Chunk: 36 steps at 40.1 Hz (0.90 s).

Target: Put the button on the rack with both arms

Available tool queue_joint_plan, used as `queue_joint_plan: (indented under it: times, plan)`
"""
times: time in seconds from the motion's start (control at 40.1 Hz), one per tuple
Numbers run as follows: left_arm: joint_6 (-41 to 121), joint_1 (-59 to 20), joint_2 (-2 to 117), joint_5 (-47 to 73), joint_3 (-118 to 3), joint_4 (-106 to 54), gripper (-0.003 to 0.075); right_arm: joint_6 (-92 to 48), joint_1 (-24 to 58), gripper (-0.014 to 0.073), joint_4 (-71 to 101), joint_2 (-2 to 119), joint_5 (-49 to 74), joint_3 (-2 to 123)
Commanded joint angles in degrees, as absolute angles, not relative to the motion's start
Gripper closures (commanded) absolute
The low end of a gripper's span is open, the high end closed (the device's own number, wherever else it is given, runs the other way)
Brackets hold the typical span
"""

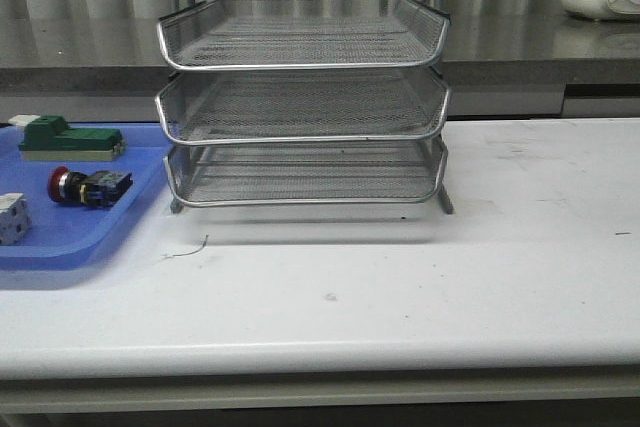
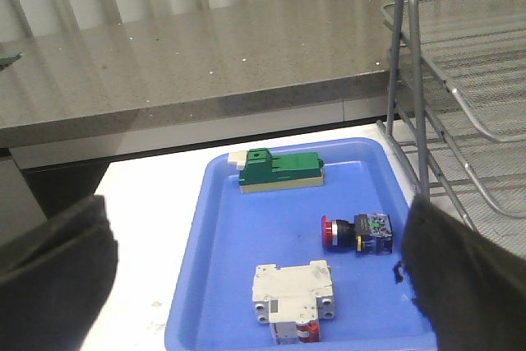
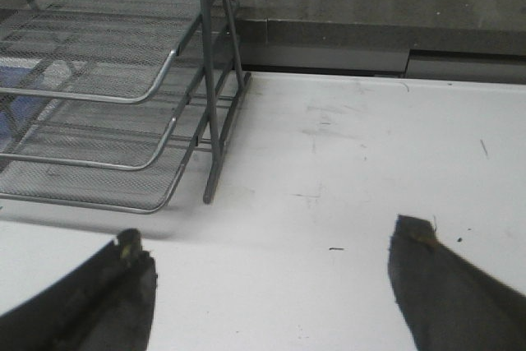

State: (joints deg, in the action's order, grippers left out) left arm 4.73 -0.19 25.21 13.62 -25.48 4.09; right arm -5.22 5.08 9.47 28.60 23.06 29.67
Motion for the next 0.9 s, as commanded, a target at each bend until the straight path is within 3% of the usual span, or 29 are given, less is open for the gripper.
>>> queue_joint_plan:
  times: [0.0,0.498,0.872]
  plan:
    - [4.5,-0.1,25.9,9.5,-27.4,4.1,0.0097,-5.6,4.7,-0.0016,14.0,33.5,19.3,32.5]
    - [4.5,-0.1,25.9,9.5,-27.4,4.1,0.0218,-7.0,5.8,-0.0016,30.4,72.9,20.7,49.0]
    - [4.5,-0.1,25.9,9.5,-27.4,4.1,0.0218,-22.3,7.7,-0.0015,51.2,86.7,26.3,60.0]
